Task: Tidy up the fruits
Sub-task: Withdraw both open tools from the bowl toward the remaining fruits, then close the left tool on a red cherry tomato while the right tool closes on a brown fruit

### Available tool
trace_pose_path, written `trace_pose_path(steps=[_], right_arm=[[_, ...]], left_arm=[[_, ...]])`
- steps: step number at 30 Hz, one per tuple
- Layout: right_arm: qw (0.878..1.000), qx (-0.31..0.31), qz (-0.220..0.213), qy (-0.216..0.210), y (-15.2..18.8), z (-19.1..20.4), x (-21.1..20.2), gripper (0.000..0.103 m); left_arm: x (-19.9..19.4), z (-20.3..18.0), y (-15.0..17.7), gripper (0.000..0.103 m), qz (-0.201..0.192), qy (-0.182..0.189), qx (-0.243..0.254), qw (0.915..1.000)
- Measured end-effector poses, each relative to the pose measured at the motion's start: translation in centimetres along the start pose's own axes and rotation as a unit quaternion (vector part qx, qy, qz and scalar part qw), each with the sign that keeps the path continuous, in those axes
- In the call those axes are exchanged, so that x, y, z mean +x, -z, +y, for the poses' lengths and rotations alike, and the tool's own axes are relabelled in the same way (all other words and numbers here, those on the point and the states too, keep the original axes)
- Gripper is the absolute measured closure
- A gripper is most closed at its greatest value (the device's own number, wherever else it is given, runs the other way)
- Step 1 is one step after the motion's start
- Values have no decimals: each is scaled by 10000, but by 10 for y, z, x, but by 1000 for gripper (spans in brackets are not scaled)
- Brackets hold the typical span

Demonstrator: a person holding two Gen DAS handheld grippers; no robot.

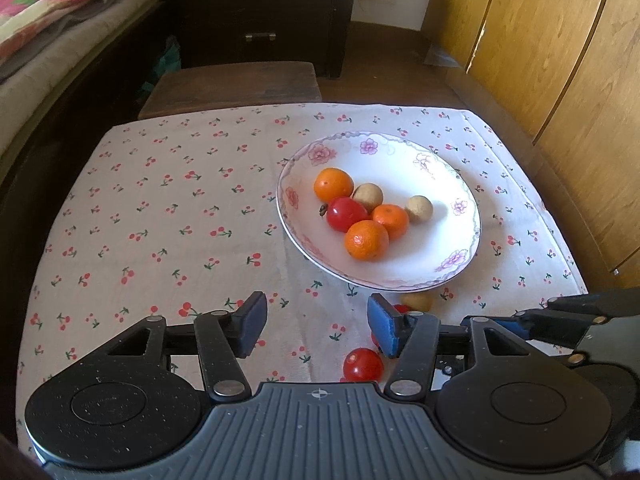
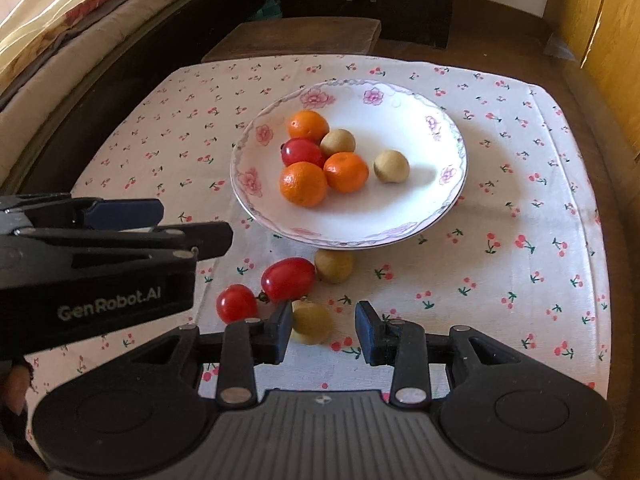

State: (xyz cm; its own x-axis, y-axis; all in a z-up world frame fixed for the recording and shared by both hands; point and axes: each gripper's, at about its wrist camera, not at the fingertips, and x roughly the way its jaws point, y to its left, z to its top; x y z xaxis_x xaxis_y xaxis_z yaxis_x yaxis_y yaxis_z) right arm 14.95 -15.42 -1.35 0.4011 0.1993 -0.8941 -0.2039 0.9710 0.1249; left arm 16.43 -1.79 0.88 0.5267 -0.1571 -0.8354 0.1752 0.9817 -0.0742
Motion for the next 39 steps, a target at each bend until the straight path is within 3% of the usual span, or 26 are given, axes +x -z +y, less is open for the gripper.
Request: trace_pose_path(steps=[14,20,39], right_arm=[[9996,-28,150,-255,-1,11,20,67],[9991,-166,185,-330,1,15,19,75],[9994,259,139,-181,29,-26,-8,75]], left_arm=[[-1,1,1,38,35,61,-32,10000],[1,-1,2,37,91,96,8,9999],[17,-13,17,37,499,308,226,9980]])
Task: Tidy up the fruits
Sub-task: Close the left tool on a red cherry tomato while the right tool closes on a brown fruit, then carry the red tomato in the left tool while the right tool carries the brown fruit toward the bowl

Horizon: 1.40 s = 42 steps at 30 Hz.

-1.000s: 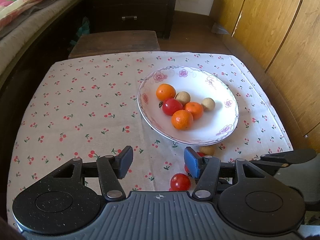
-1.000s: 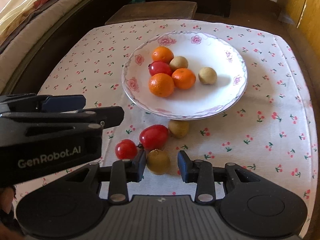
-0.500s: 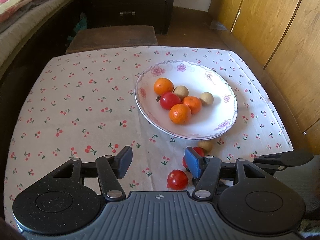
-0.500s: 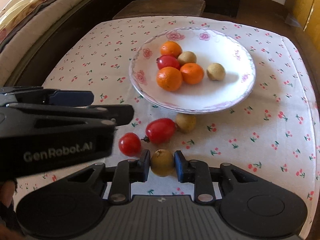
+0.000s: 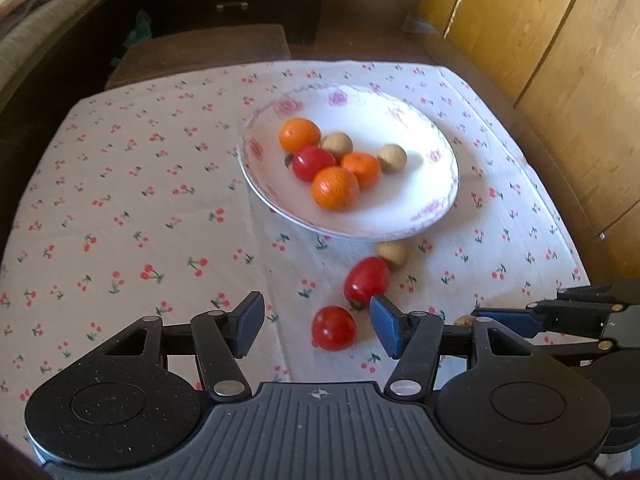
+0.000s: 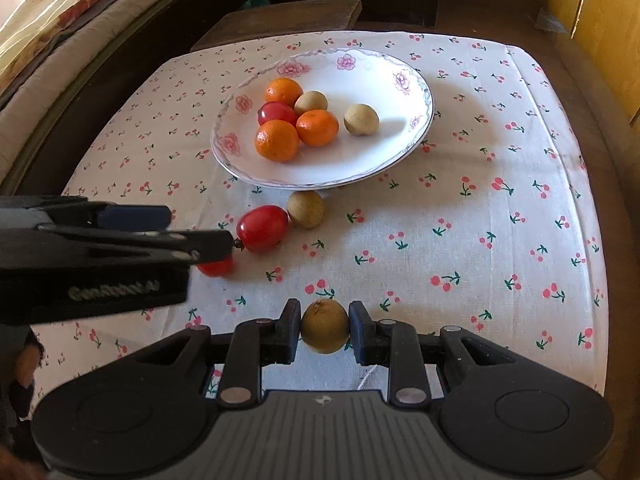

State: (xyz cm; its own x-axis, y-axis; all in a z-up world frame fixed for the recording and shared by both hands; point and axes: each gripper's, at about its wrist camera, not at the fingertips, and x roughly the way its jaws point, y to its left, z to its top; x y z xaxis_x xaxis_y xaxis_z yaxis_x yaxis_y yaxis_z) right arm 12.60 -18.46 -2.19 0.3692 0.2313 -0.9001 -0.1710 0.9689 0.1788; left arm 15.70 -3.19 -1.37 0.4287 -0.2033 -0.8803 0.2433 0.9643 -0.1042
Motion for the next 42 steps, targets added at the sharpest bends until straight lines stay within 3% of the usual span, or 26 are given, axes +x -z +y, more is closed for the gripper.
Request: trace_pose_path(steps=[15,26,42], right_arm=[[9999,127,9,26,0,-8,-1,75],[9998,181,-5,21,-1,-15,-1,75],[9996,190,-201,-76,-12,-10,-6,75]], left_arm=[[16,-7,10,52,244,21,120,9996],[12,-5,17,65,154,-6,279,9995],[-4,-3,4,69,-106,201,35,9997]])
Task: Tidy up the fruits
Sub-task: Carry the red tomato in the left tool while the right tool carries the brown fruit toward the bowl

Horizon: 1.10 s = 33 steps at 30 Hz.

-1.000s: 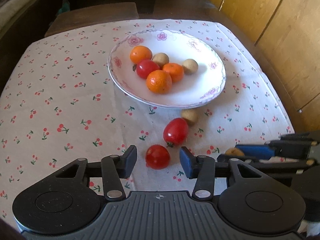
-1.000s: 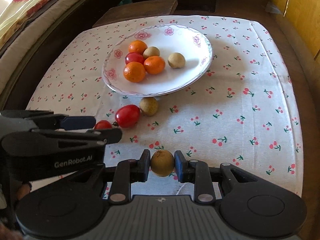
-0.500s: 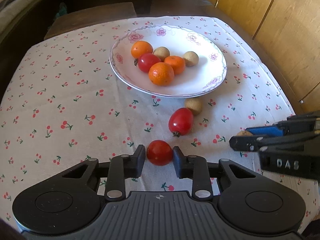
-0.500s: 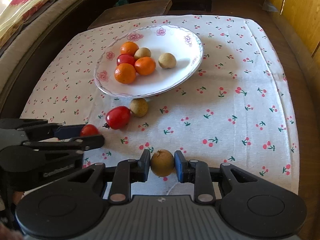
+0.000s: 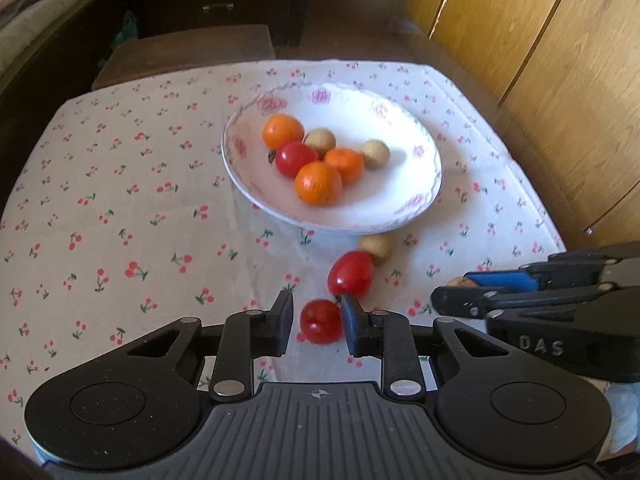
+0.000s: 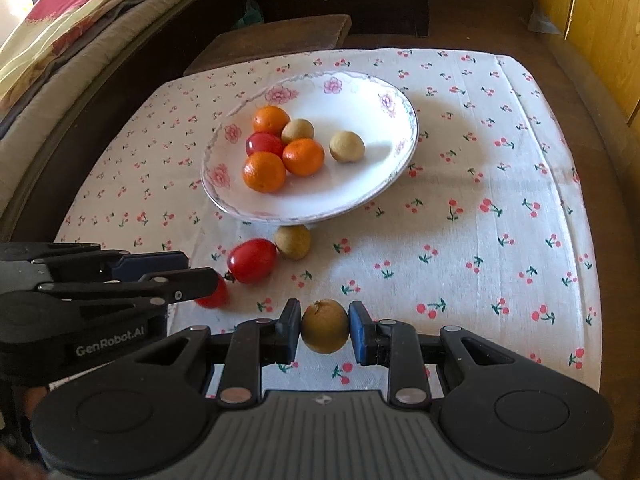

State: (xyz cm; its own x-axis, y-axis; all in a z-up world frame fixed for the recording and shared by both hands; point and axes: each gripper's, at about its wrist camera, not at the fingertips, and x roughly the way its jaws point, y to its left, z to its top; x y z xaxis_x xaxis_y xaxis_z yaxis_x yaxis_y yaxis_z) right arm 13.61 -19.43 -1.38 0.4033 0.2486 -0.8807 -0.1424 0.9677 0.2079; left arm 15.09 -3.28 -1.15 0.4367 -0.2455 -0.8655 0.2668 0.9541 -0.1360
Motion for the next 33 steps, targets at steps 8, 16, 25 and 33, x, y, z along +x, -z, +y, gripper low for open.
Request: trace_pose_path(steps=[8,16,25,33], right_arm=[[10000,-8,7,4,-2,2,2,75],[10000,-34,72,-15,0,2,4,75],[10000,-23,31,-6,-1,2,4,75],[9998,-86,-174,9,-7,4,-6,75]], left_arm=[[5,-4,-1,69,76,2,32,10000],[21,-2,5,64,299,-126,-70,9995],[17,-6,7,68,214,-181,60,9996],[-2,-6,-2,68,-103,28,-61,9999]])
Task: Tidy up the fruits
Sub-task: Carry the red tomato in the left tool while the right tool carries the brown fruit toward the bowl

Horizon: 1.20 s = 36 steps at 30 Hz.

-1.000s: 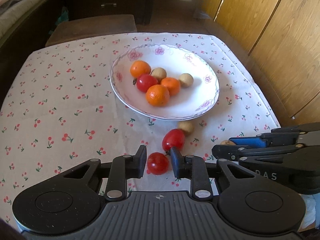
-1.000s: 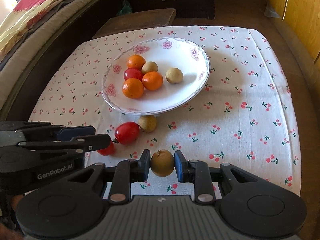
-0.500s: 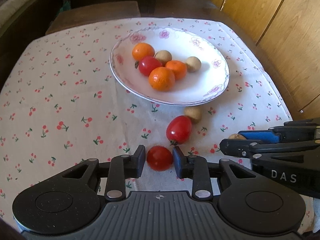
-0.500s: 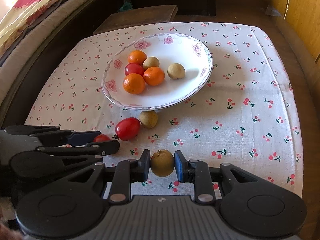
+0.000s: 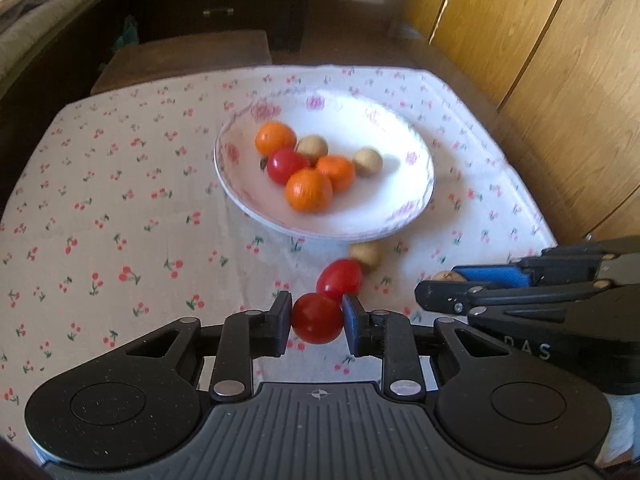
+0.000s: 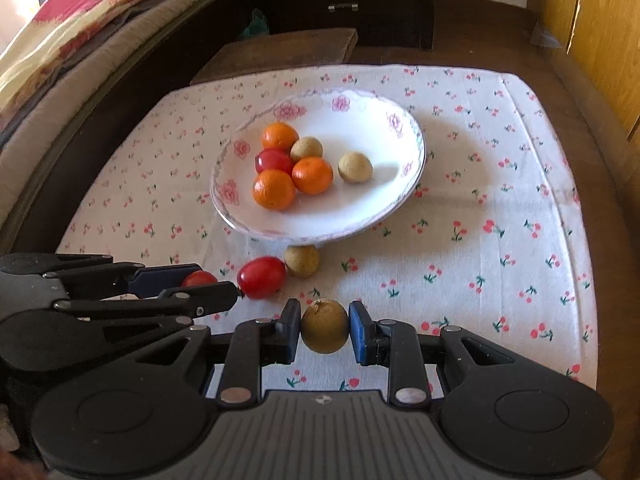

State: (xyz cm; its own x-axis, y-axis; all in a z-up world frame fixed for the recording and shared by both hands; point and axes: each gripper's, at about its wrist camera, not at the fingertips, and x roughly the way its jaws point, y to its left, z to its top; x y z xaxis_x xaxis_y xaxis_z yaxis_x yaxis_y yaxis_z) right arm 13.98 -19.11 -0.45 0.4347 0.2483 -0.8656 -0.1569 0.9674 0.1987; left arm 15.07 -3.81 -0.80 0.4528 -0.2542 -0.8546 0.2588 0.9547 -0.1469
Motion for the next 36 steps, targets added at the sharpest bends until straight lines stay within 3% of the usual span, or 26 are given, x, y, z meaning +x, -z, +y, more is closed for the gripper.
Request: trace_pose_path(steps=[10,36], right_arm=[[9996,81,-280,38,-23,-5,-11,75],[9989,119,-405,181,-56,-8,2,75]], left_arm=[[-9,-6,-24,68,-390,65,-49,9992],[0,-6,-58,70,-580,-363,-10,9977]])
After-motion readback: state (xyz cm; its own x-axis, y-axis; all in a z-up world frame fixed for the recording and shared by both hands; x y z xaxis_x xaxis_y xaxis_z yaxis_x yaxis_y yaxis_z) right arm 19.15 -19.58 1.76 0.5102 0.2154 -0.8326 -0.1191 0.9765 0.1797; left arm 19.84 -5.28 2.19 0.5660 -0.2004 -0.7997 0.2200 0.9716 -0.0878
